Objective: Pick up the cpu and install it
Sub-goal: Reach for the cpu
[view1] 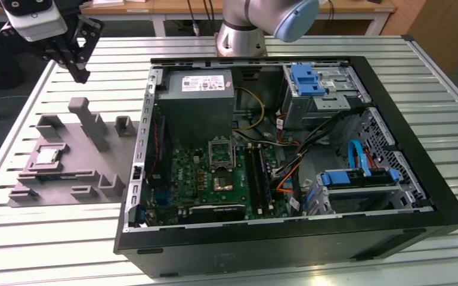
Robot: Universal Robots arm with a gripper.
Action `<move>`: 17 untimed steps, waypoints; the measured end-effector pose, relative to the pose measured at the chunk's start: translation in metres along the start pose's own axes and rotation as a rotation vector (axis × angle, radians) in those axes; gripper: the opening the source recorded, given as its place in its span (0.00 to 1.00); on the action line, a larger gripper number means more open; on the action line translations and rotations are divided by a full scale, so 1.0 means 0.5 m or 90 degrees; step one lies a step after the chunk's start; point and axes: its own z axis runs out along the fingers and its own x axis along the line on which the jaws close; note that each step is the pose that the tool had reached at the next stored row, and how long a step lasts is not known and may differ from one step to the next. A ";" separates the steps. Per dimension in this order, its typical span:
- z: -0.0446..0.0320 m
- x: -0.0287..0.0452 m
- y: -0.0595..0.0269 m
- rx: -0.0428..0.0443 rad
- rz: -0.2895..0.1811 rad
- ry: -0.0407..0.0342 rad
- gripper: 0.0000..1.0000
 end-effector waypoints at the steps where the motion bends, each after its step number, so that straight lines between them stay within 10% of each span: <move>1: 0.000 0.001 0.000 0.0000 0.000 0.0000 0.11; 17: 0.000 0.013 -0.001 0.0000 0.000 0.0000 0.11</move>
